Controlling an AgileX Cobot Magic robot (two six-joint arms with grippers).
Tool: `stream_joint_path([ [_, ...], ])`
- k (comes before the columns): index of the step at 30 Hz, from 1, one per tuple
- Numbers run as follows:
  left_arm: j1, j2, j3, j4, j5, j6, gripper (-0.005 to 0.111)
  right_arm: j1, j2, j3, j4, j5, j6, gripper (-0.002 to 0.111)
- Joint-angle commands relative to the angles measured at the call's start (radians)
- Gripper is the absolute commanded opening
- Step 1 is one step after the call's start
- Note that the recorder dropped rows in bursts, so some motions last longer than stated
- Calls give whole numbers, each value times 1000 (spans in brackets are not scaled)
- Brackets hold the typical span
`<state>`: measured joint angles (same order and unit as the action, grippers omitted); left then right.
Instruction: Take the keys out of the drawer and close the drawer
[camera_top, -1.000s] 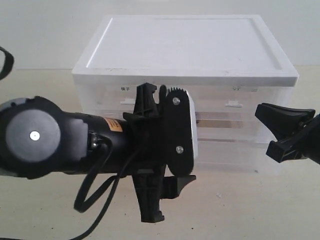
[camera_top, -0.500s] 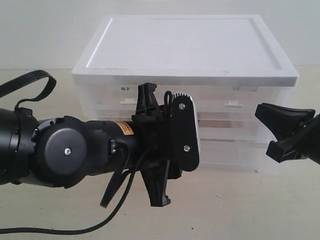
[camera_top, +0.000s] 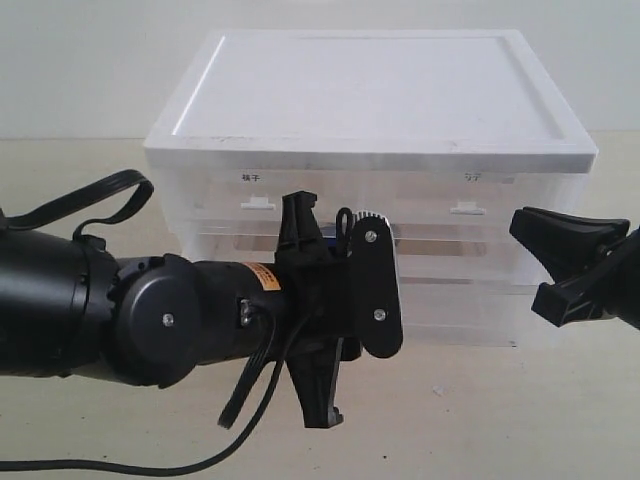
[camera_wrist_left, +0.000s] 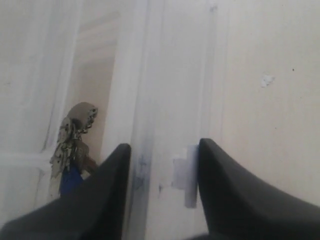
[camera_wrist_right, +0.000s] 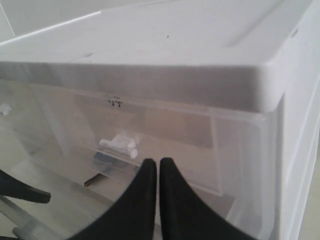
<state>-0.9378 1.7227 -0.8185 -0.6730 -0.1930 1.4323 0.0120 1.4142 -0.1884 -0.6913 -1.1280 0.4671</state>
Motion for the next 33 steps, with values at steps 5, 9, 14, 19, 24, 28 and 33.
stream_joint_path([
  [5, -2, -34, -1, -21, 179, -21, 4, -2, 4, -3, 5, -8, -5, 0],
  [9, -2, -76, -1, -21, 250, -21, 4, -2, 4, -3, 7, -11, -5, 0],
  [14, -2, -111, -1, -6, 339, -21, 4, -2, 4, -3, 7, -11, -5, 0],
  [19, -2, -111, 1, 20, 372, -46, 4, -2, 4, -3, 7, -11, -5, 0],
  [24, -2, -115, 1, 42, 367, -46, 4, -2, 4, -3, 7, -10, -3, 0],
  [28, -2, -143, 1, 35, 371, -65, 9, -2, 4, -3, 7, -10, -7, 0],
  [33, -2, -205, 3, 35, 413, -75, 42, -2, 4, -3, 7, -10, -7, 0],
])
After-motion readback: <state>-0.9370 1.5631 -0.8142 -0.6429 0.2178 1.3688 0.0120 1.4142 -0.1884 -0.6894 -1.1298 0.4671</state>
